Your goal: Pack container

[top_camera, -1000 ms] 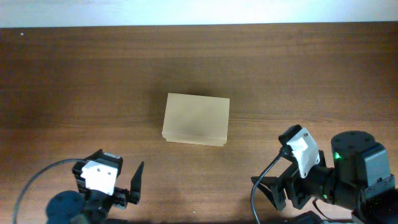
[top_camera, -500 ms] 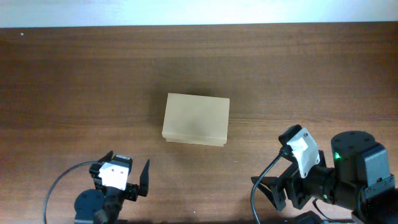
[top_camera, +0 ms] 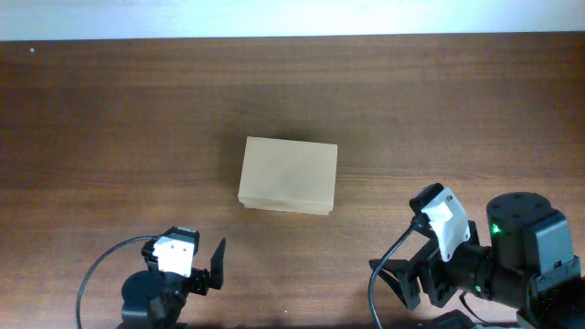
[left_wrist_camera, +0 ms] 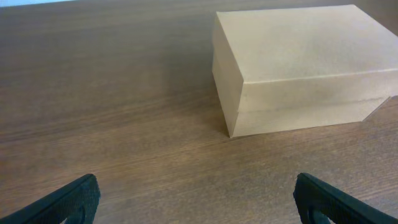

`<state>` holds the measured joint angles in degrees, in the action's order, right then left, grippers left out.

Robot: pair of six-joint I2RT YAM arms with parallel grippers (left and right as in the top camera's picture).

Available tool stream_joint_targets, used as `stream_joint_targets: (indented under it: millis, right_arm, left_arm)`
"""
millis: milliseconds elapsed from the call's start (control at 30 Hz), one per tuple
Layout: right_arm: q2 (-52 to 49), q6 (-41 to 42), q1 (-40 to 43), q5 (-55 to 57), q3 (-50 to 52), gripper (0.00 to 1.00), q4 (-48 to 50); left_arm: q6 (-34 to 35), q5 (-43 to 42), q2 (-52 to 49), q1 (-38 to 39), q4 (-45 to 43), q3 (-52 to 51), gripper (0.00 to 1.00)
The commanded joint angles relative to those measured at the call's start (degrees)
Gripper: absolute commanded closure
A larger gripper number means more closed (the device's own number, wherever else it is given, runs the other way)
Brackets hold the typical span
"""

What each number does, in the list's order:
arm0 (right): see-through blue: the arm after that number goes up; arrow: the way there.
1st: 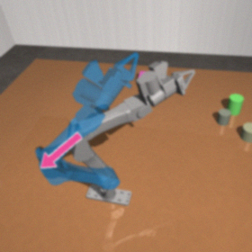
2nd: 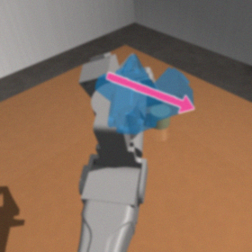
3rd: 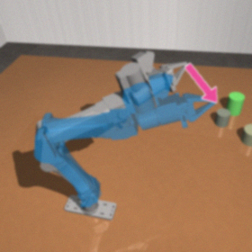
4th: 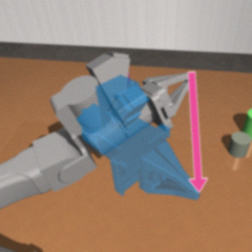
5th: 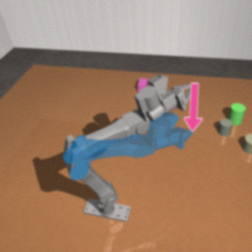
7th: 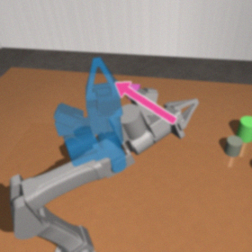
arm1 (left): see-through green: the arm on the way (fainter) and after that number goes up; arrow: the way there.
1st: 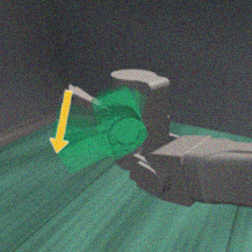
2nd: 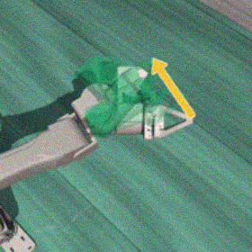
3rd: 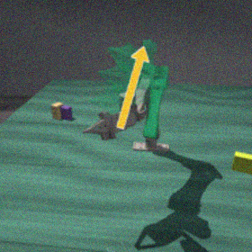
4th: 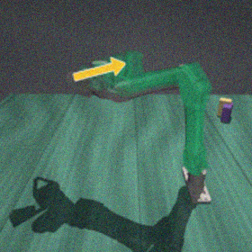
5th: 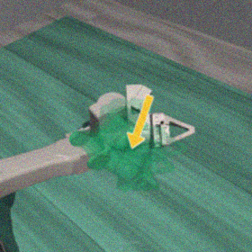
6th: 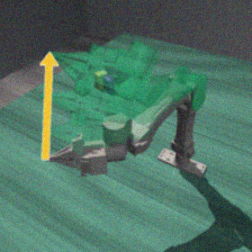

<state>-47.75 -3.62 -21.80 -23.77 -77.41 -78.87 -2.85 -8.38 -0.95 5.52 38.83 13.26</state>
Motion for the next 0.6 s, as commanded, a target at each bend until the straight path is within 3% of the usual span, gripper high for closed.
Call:
stream_joint_targets:
  millis: [0,567]
  right_arm:
    - [-0.02,0.02,0.07,0.48,-0.17,0.01,0.20]
    - [-0.02,0.02,0.07,0.48,-0.17,0.01,0.20]
  left_arm:
    - [0.94,-1.38,0.66,1.25,-2.16,-2.47,0.01]
    - [1.16,-1.86,0.66,4.28,-4.57,-4.26,0.00]
